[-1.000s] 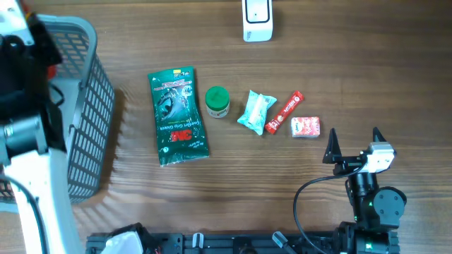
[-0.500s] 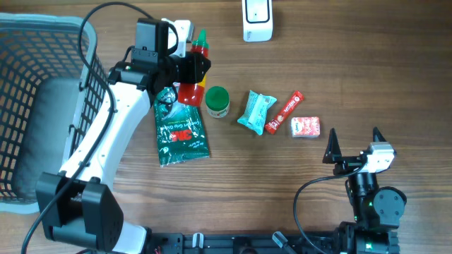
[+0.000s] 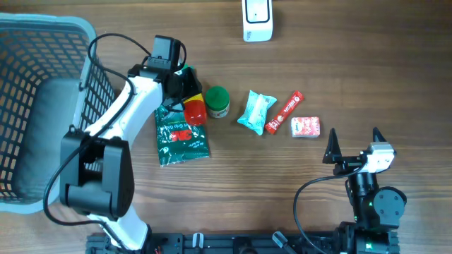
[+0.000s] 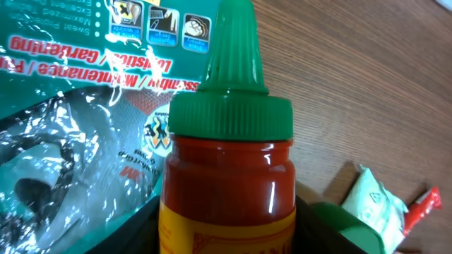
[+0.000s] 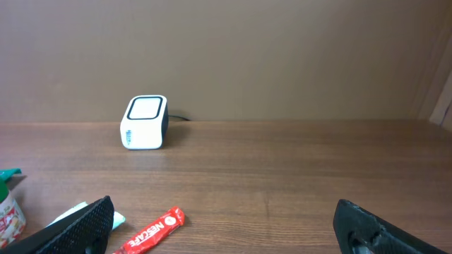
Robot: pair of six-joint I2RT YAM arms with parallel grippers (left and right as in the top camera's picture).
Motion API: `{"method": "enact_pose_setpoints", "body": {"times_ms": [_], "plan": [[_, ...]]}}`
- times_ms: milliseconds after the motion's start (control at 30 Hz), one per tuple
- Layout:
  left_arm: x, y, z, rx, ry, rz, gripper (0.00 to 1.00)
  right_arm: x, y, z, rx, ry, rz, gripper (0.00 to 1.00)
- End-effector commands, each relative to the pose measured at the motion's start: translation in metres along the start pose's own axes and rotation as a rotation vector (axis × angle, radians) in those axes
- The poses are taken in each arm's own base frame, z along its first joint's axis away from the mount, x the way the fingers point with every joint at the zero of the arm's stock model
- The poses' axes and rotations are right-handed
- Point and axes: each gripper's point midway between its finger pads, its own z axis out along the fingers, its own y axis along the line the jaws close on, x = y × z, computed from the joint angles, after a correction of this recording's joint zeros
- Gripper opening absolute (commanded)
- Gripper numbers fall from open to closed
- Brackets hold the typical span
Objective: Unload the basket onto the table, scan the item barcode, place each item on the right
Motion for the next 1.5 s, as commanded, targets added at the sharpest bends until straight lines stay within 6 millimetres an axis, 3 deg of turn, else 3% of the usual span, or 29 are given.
{"method": "enact_pose_setpoints", "body": {"times_ms": [0,67,200,300,433,533,700,867,967,1100,1233,1400,1467], "plan": [[0.011,-0.003,0.013,0.010,0.045,-0.020,0.55,-0.002,0.000,0.000,-0.003,-0.009,-0.014,1.00],[0.014,-0.009,0.014,0.019,0.049,-0.006,0.72,-0.002,0.000,0.000,-0.003,-0.009,-0.014,1.00],[0.015,-0.012,0.014,0.027,0.047,0.001,0.85,-0.002,0.000,0.000,-0.003,-0.009,-0.014,1.00],[0.005,-0.016,0.009,0.048,0.012,0.005,0.85,-0.002,0.000,0.000,-0.003,-0.009,-0.013,1.00],[-0.027,-0.015,-0.024,0.096,-0.100,-0.020,0.86,-0.002,0.000,0.000,-0.003,-0.009,-0.014,1.00],[-0.046,0.001,-0.043,0.098,-0.155,-0.064,0.87,-0.002,0.000,0.000,-0.003,-0.009,-0.014,1.00],[-0.074,0.049,-0.055,0.062,-0.202,-0.094,0.92,-0.004,0.000,0.000,0.002,-0.017,-0.019,1.00],[-0.074,0.046,-0.055,0.065,-0.204,-0.015,0.90,-0.007,-0.002,0.000,0.010,-0.029,-0.044,0.99],[-0.073,0.049,-0.055,0.043,-0.201,0.077,0.85,-0.016,0.019,-0.002,-0.111,-0.068,-0.043,1.00],[-0.077,0.041,-0.058,0.083,-0.218,0.230,0.84,-0.010,0.033,-0.003,-0.191,-0.044,-0.037,1.00],[-0.060,0.085,-0.075,0.015,-0.128,0.205,0.82,-0.011,0.032,-0.001,-0.191,-0.043,-0.032,1.00],[-0.067,0.117,-0.102,-0.042,-0.159,0.388,0.87,-0.018,0.033,0.000,-0.192,-0.072,-0.055,1.00],[-0.069,0.142,-0.107,-0.113,-0.151,0.417,0.88,-0.016,0.033,0.000,-0.196,-0.065,-0.054,0.99]]}}
